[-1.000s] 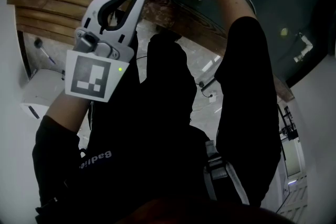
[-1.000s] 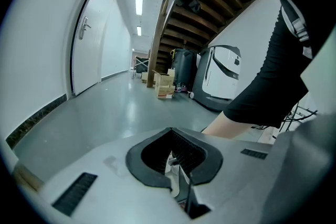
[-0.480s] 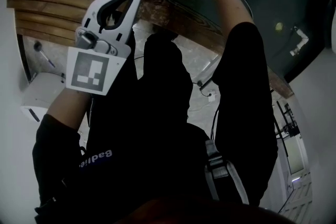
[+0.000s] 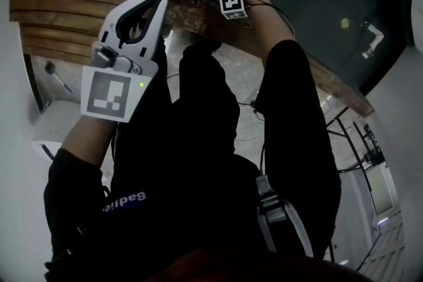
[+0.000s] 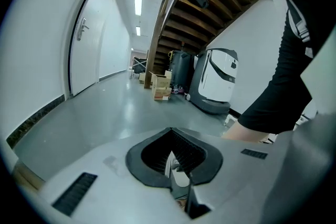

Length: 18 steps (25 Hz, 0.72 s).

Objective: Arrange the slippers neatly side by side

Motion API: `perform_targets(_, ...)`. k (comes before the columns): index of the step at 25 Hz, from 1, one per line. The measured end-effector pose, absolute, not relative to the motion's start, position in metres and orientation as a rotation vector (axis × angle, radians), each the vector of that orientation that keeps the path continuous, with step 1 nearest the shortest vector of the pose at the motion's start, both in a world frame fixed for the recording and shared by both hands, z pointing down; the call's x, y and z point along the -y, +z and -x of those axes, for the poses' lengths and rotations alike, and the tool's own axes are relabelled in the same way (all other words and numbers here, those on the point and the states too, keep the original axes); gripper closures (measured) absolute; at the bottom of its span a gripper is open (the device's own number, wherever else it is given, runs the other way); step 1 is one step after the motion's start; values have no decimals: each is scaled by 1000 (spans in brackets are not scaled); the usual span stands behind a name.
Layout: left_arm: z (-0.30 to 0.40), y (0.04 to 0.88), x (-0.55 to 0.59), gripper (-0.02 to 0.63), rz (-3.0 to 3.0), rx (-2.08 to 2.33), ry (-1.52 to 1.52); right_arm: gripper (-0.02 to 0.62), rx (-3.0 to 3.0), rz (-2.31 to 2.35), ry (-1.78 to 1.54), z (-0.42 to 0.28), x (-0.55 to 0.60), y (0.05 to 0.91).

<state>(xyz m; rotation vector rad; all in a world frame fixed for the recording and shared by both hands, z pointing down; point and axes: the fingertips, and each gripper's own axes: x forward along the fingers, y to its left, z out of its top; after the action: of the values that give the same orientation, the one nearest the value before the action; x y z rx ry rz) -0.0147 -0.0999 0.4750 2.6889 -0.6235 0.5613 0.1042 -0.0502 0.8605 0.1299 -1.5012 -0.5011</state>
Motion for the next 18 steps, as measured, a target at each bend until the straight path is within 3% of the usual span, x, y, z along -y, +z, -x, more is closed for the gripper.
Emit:
perform_targets(9,42,511,107,606,-2634,688,577,495,1413,-79,-581,-105,136,892)
perform_targets(18,62,534,113,606,-2586,718,586,497,1369,28,-599,-102,150,924)
